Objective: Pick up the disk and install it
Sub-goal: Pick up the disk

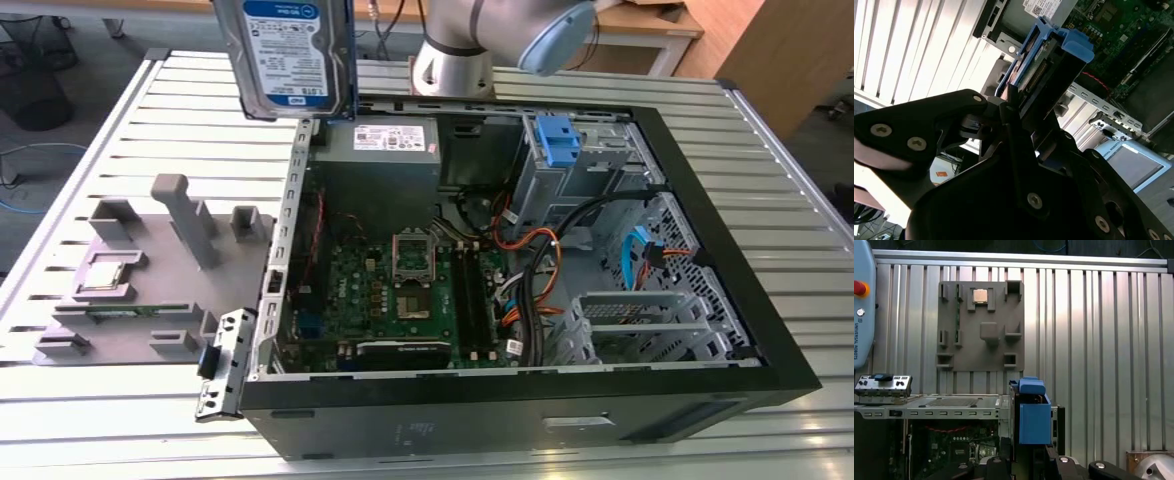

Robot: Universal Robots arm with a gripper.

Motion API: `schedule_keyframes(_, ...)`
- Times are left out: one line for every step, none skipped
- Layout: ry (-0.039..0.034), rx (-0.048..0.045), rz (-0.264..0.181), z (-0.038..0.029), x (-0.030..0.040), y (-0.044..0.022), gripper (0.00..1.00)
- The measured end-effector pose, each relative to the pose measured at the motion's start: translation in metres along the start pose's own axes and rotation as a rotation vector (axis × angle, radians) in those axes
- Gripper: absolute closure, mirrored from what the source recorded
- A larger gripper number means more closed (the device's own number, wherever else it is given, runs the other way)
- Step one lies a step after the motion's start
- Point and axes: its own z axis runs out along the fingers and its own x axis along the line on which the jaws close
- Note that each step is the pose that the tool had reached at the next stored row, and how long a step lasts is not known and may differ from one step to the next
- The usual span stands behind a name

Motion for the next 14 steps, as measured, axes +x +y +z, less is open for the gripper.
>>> schedule_keyframes(0.0000,0.0001,0.000,-0.0001,0.0000,-0.0035,0.65)
schedule_keyframes(-0.0001,0.0001,0.000,-0.0002,-0.0001,-0.0070,0.65)
schedule_keyframes(0.0000,0.0001,0.000,-0.0003,-0.0001,-0.0105,0.65)
schedule_keyframes(0.0000,0.0000,0.000,-0.0006,-0.0001,-0.0176,0.65)
schedule_keyframes(0.0000,0.0001,0.000,-0.0008,-0.0002,-0.0244,0.65)
schedule_keyframes(0.0000,0.0001,0.000,-0.0009,-0.0002,-0.0278,0.65)
schedule_keyframes(0.0000,0.0000,0.000,-0.0010,-0.0002,-0.0312,0.65)
schedule_keyframes(0.0000,0.0000,0.000,-0.0012,-0.0003,-0.0347,0.65)
schedule_keyframes(0.0000,0.0000,0.000,-0.0013,-0.0003,-0.0381,0.65)
schedule_keyframes(0.0000,0.0000,0.000,-0.0014,-0.0003,-0.0414,0.65)
schedule_keyframes(0.0000,0.0000,0.000,-0.0015,-0.0003,-0.0448,0.65)
schedule_keyframes(0.0000,0.0000,0.000,-0.0016,-0.0004,-0.0483,0.65)
schedule_keyframes(-0.0001,0.0001,0.000,-0.0017,-0.0004,-0.0517,0.65)
schedule_keyframes(-0.0001,0.0001,0.000,-0.0018,-0.0004,-0.0550,0.65)
